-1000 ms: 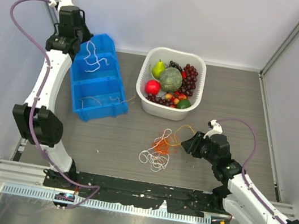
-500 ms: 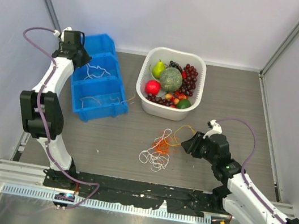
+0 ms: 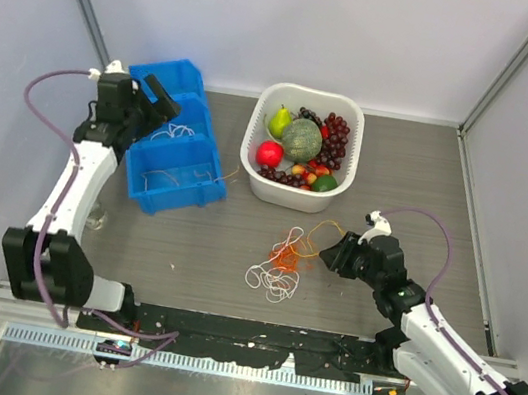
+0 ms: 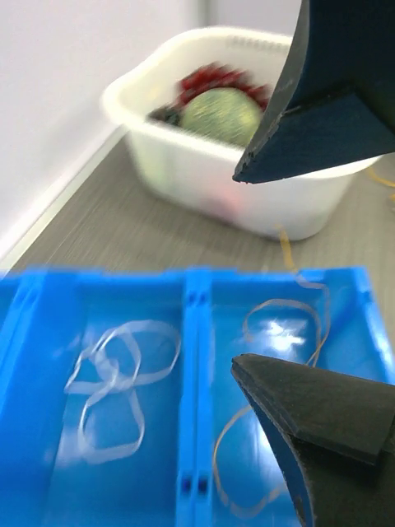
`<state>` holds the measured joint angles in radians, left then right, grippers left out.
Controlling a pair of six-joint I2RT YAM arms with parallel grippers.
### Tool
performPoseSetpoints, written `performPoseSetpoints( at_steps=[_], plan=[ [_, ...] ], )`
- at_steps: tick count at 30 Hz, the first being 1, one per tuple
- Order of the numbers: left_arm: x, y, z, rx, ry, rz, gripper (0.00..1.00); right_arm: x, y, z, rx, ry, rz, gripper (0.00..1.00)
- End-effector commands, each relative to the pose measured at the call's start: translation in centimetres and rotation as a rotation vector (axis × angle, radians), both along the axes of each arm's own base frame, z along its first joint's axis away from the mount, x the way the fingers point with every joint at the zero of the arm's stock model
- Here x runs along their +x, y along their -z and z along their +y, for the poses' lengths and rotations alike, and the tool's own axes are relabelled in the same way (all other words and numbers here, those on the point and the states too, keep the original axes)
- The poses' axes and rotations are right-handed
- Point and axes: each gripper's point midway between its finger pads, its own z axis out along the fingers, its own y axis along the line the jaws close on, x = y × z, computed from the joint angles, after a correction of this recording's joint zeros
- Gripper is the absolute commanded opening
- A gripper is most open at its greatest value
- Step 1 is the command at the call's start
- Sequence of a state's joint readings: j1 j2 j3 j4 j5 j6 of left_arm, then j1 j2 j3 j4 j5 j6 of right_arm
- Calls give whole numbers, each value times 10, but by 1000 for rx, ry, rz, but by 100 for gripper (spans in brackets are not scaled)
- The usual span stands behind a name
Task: Untangle the cables
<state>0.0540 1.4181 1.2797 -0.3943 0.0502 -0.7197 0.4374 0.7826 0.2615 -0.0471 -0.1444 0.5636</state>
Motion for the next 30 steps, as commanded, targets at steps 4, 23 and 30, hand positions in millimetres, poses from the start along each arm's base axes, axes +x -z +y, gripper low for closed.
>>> performPoseSetpoints(
  at_steps=[4, 23, 30],
  plan=[
    [-86, 21, -173, -45, 654, -56, 76, 10, -16, 7, 20, -19, -70, 40],
    [-245, 150, -299, 309, 1304, 206, 68, 5, -24, 16, 34, -71, -97, 41],
    [-257, 172, -295, 271, 1308, 248, 63, -4, -60, 40, 70, -133, -161, 50]
  ],
)
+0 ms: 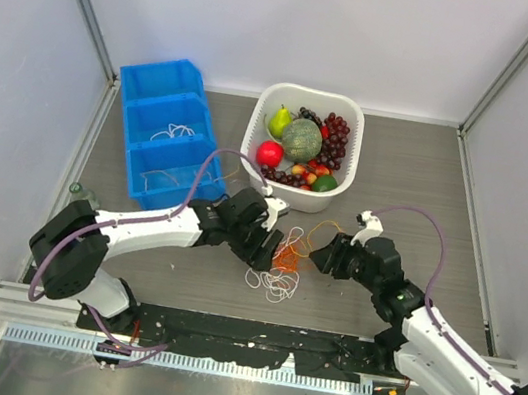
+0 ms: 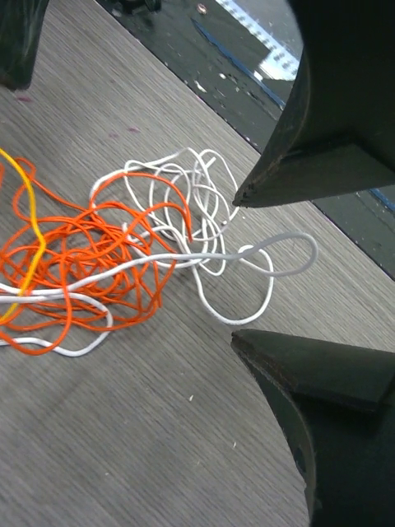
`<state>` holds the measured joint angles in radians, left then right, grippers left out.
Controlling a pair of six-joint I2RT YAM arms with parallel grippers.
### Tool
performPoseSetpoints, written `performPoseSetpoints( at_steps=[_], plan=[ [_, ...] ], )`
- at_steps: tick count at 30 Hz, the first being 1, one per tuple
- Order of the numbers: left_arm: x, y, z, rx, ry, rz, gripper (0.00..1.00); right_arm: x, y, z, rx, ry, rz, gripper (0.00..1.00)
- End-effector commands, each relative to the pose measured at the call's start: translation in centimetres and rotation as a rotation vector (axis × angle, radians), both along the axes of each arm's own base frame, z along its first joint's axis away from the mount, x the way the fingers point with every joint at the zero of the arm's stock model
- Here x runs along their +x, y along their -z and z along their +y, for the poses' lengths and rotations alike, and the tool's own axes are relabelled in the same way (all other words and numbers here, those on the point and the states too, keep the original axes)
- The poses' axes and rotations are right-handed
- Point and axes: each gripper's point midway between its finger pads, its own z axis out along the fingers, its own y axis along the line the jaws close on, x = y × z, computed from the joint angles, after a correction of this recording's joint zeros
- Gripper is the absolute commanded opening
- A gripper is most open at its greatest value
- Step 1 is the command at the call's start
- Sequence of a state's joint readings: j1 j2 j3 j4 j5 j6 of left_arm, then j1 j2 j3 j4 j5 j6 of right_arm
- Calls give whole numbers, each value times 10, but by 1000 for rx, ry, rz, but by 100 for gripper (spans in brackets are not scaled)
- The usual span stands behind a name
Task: Untangle the cables
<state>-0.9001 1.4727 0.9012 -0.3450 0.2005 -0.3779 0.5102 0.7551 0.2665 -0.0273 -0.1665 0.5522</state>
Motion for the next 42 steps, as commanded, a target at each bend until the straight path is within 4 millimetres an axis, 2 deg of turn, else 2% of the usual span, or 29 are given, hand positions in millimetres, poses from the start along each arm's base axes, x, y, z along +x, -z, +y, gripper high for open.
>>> performPoseSetpoints(
  at_steps=[1, 2, 4, 6, 8, 12, 16, 20, 23, 27, 29, 32, 34, 39, 42],
  plan=[
    [-8, 5, -2, -33, 18, 17, 59, -1, -49, 30, 49, -67, -118, 51],
    [-10, 7, -3, -38, 16, 24, 56, 1, -53, 33, 49, -61, -132, 52],
    [-12, 6, -4, -54, 13, 34, 51, -6, -62, 58, 75, -123, -155, 53],
    [-15, 6, -6, -64, 16, 44, 47, -6, -57, 74, 81, -144, -125, 52],
    [-17, 5, -7, -77, 19, 48, 44, -2, -41, 88, 64, -148, -69, 49],
    [-20, 4, -8, -89, 17, 49, 34, 3, -27, 103, 73, -142, -26, 41],
    [-22, -4, -9, -103, 26, 35, 18, 7, -15, 102, 43, -128, -17, 32],
    [-20, -28, -13, -145, 36, -3, 2, 12, -5, 94, 4, -90, -28, 19],
    [-17, -55, -15, -177, 45, -43, 0, 14, -2, 94, -7, -82, -29, 3],
    [-10, -108, -14, -219, 58, -135, 0, 21, 4, 76, -65, 7, -31, 1],
    [-6, -143, -13, -249, 67, -198, 0, 28, 6, 57, -111, 101, -39, 1],
    [-1, -215, -10, -326, 64, -322, 0, 34, 14, 21, -209, 254, -48, 1],
    [2, -261, -5, -385, 49, -406, 0, 36, 15, 4, -238, 322, -56, 1],
    [-1, -382, 8, -588, 15, -599, 0, 36, 27, -26, -245, 418, -29, 1],
    [-12, -442, 13, -709, 41, -667, 0, 38, 35, -36, -237, 436, 7, 1]
  ],
)
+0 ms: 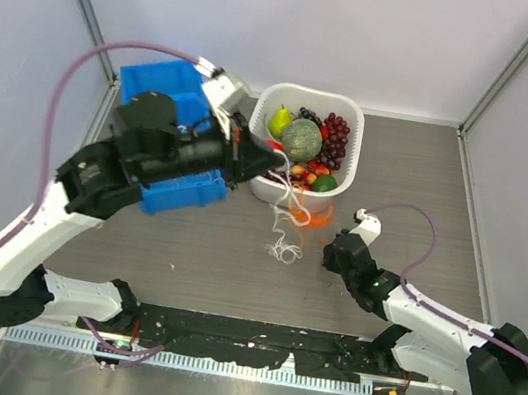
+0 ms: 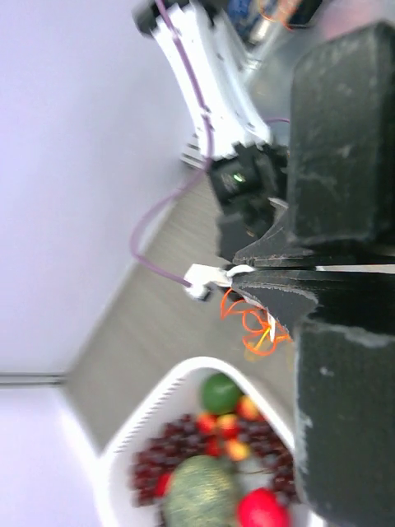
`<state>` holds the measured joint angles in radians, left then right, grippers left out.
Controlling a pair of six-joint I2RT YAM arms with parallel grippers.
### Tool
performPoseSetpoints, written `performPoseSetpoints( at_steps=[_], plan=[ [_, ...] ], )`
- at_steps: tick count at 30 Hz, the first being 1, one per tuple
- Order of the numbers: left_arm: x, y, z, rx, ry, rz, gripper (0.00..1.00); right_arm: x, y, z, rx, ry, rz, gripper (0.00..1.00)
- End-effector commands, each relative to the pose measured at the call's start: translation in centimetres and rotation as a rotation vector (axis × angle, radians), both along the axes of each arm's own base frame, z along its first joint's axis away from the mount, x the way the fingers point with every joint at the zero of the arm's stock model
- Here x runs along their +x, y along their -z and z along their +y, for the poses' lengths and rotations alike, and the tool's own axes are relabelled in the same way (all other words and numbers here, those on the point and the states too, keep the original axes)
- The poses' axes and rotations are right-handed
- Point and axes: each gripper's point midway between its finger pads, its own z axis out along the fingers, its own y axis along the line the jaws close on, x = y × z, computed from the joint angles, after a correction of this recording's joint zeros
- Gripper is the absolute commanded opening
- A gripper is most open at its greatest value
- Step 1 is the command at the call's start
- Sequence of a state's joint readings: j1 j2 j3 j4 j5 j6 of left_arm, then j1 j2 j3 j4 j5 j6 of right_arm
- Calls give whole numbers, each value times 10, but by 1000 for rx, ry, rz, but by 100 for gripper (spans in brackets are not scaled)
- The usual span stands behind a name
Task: Untangle the cables
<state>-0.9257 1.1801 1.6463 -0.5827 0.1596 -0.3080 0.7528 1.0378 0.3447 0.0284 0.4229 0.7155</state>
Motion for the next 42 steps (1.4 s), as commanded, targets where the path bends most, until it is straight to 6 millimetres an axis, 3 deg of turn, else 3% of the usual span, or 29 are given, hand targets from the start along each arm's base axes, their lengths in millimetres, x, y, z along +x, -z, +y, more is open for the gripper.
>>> performPoseSetpoints(
  at_steps=[1, 2, 5, 10, 14, 15, 16, 18, 20, 22, 25, 26, 27, 28, 29, 30, 32, 37, 42],
  plan=[
    [-14, -77, 10, -130, 32, -121, 0, 5, 7, -22, 0, 89, 15, 1],
    [-18, -92, 11, -154, 45, -133, 0, 6, 5, -22, 3, 92, 12, 1],
    [-19, -110, 8, -173, 59, -129, 0, 3, 6, -23, -14, 71, 34, 1],
    [-4, -98, -1, -135, 17, -76, 0, 7, -33, -10, -14, -8, 12, 7],
    [2, -80, -7, -98, 2, -41, 0, 7, -63, -13, -56, -54, -31, 43],
    [3, -76, -7, -90, -1, -34, 0, 8, -77, -10, -47, -77, -62, 49],
    [3, -72, -8, -80, 2, -26, 0, 4, -88, 6, -34, -203, -94, 50],
    [4, -62, -9, -61, 0, -11, 0, -11, -129, 41, 76, -438, -229, 51],
    [4, -53, -9, -44, -2, -1, 0, -25, -172, 57, 170, -562, -368, 56],
    [5, -45, -11, -35, 0, 14, 0, -28, -207, 59, 215, -582, -481, 61],
    [1, -39, -14, -28, 25, 30, 0, -27, -249, 69, 239, -627, -568, 62],
    [2, -37, -15, -23, 30, 34, 0, -25, -251, 76, 238, -657, -556, 62],
    [1, -36, -17, -21, 39, 41, 0, -21, -271, 77, 245, -646, -584, 61],
    [0, -34, -18, -18, 46, 45, 0, -16, -266, 79, 228, -636, -547, 61],
    [0, -33, -19, -15, 50, 49, 0, -11, -285, 77, 231, -606, -575, 60],
    [-1, -32, -20, -13, 56, 52, 0, -6, -283, 78, 220, -596, -552, 60],
    [0, -30, -22, -8, 61, 59, 0, -6, -309, 82, 239, -613, -594, 60],
    [-1, -28, -25, -5, 71, 65, 0, -21, -327, 107, 311, -771, -612, 59],
    [1, -27, -24, 1, 61, 60, 0, -16, -338, 101, 302, -720, -631, 58]
  ],
)
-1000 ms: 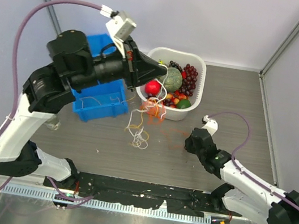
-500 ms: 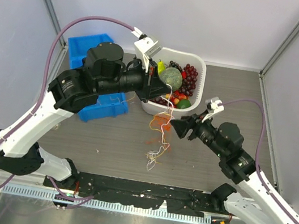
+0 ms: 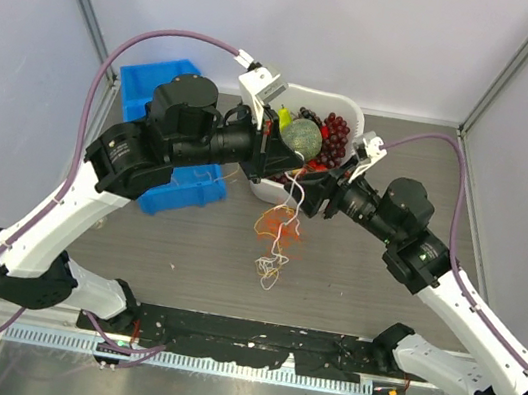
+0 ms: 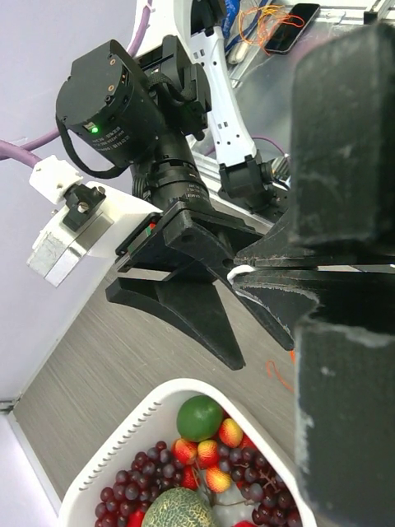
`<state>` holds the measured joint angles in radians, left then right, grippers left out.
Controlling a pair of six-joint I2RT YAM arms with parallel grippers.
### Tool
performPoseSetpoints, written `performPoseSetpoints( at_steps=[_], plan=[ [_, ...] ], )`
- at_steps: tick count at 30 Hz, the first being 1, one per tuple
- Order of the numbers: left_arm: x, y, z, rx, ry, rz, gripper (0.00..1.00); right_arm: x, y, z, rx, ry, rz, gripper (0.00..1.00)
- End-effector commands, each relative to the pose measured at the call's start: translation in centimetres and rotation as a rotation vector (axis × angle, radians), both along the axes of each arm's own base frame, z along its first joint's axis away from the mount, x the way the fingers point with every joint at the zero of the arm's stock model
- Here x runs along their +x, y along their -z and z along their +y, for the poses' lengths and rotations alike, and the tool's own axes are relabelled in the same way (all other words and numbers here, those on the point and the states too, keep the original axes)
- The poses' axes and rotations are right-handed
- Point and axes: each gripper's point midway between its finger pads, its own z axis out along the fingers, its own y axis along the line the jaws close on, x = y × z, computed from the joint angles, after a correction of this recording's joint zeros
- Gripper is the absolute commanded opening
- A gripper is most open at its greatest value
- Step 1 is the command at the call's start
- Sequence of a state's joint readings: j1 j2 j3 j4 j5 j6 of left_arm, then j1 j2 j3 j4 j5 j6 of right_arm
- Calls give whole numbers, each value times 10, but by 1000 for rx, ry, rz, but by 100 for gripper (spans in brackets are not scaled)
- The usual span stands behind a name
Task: Untangle the cables
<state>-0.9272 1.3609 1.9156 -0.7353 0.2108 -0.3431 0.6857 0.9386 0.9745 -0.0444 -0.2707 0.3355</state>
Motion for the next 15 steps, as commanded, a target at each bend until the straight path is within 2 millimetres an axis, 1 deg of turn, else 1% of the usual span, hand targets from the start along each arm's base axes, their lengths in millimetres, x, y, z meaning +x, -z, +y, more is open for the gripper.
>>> performPoseSetpoints(
  at_steps=[1, 2, 3, 4, 5, 6, 9, 15],
  plan=[
    [-3, -11, 3, -26, 5, -18, 0, -2, -34, -10, 30, 36, -67, 57],
    [-3, -11, 4, -24, -1, -19, 0, 8, -33, -20, 20, 119, -64, 57],
    [-3, -9, 4, -17, -1, -18, 0, 7, -29, -27, 4, 143, -52, 57],
    [-3, -8, 4, -14, 0, -18, 0, 5, -30, -29, -3, 147, -62, 57],
    [-3, -7, 4, -12, 1, -16, 0, -2, -36, -32, 11, 129, -79, 57],
    [-2, -5, 3, -7, 3, -16, 0, -9, -39, -30, 20, 96, -91, 57],
    [-1, -2, 0, 1, 8, -12, 0, -25, -60, -29, 71, 39, -142, 57],
    [0, 2, -4, 12, 19, -3, 0, -28, -74, -25, 71, 8, -168, 55]
  ],
)
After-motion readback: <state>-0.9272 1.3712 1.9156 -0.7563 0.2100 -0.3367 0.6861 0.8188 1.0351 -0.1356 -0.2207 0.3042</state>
